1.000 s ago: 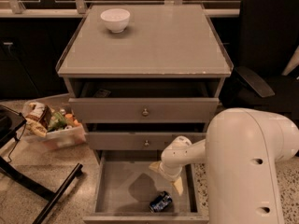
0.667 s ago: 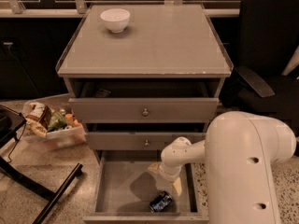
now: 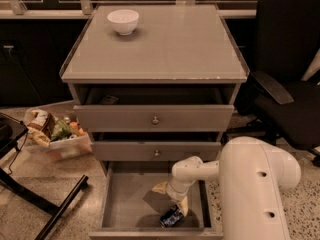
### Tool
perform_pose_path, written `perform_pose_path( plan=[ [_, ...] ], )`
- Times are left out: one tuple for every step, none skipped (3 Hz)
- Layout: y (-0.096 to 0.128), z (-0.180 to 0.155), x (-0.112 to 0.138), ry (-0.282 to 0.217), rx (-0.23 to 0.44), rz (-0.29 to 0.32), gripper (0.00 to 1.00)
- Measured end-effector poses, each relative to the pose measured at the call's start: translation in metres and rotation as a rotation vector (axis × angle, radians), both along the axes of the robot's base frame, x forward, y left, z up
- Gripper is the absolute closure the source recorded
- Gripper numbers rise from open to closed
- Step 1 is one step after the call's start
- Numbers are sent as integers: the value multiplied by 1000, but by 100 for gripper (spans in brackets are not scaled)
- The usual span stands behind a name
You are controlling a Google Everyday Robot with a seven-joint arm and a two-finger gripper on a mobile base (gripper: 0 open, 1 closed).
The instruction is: Pick pepsi can from bottom drawer and place on counter
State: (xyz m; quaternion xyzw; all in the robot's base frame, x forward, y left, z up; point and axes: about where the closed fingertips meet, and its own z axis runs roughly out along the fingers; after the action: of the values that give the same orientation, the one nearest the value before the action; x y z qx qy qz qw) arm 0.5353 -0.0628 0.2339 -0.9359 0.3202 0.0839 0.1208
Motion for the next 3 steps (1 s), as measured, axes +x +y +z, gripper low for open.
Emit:
perform_pose_path(
  plan=[
    [8, -28, -6, 24, 53, 50, 0],
    [7, -45, -11, 31, 71, 72, 0],
    [5, -56, -13, 27, 79, 82, 0]
  ],
)
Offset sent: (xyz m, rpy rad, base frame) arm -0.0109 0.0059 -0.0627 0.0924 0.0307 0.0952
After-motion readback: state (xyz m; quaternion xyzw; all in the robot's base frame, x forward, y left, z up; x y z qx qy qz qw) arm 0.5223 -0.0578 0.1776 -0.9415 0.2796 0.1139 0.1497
